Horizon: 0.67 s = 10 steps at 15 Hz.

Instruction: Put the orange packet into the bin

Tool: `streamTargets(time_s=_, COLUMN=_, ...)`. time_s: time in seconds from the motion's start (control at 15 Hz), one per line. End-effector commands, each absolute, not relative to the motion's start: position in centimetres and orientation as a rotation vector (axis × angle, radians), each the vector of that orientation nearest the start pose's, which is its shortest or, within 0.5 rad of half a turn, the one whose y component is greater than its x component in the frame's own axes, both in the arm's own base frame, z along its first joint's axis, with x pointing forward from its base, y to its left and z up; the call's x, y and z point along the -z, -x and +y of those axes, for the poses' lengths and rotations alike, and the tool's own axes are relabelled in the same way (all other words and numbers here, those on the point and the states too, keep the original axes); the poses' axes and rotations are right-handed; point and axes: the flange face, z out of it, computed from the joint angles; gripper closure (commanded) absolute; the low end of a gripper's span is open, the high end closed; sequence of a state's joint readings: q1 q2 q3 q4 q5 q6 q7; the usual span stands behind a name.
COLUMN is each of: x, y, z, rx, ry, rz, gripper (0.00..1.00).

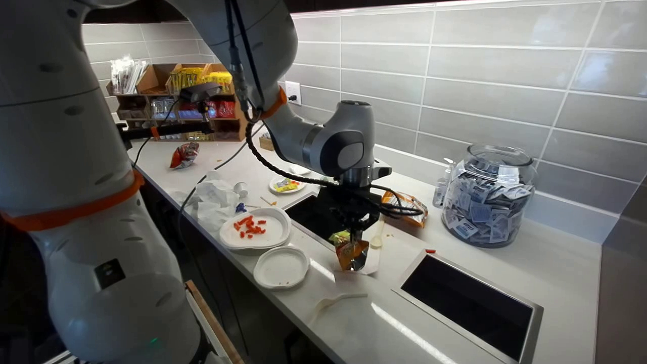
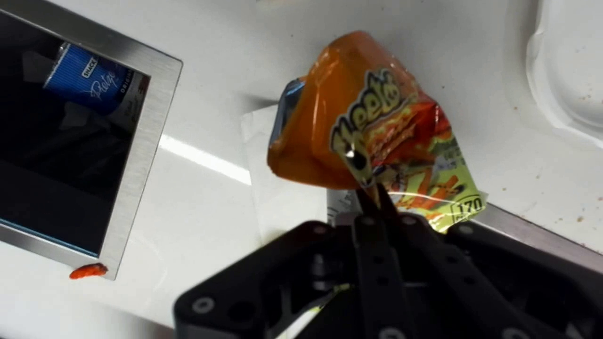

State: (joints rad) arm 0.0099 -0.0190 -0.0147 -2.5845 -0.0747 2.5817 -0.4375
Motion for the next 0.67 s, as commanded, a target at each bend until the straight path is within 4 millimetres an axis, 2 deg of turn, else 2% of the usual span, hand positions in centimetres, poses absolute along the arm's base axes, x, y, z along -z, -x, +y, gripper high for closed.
streamTargets(time_s=0.0, x=-29.9, y=-43.9, z=1.2, rx=0.045, ry=3.051, rz=-0.803, gripper=1.00)
streamTargets(time_s=0.2, x=-31.5, y=-44.3, z=3.1, rx=0.121, ry=3.001, rz=-0.822, gripper=1.00)
streamTargets(time_s=0.6, x=-32.7, y=-46.6, z=8.8, rx=0.226, ry=2.865, rz=-0.930, gripper=1.00)
